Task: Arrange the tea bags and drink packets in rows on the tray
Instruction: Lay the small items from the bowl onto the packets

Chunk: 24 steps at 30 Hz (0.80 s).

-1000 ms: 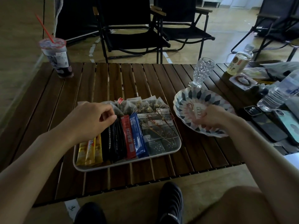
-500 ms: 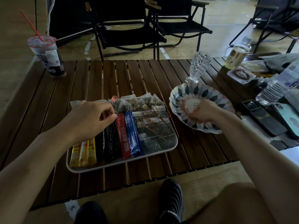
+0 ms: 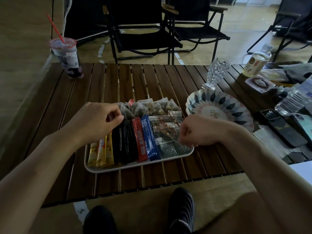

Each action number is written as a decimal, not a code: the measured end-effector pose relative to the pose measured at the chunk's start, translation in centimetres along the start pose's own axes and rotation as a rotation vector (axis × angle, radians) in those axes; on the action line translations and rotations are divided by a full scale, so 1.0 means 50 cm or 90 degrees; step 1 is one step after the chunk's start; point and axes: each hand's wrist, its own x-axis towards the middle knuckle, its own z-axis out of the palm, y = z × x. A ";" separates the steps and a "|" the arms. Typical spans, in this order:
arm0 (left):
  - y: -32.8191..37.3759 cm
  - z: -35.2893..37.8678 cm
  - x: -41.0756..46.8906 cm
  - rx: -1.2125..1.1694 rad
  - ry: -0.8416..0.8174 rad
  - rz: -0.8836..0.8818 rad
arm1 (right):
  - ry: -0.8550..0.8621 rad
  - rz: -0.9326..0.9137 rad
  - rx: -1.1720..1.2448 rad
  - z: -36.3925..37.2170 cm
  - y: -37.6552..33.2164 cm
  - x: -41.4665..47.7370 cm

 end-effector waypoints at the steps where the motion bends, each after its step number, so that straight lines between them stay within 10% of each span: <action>1: -0.004 -0.002 -0.003 -0.005 0.001 0.000 | -0.001 0.007 -0.009 0.007 -0.009 0.001; 16: -0.031 -0.013 0.001 -0.010 -0.007 -0.028 | 0.050 0.029 -0.073 0.024 -0.026 0.027; 24: -0.085 -0.044 -0.026 0.064 -0.004 -0.340 | 0.014 0.265 0.098 -0.010 0.024 0.019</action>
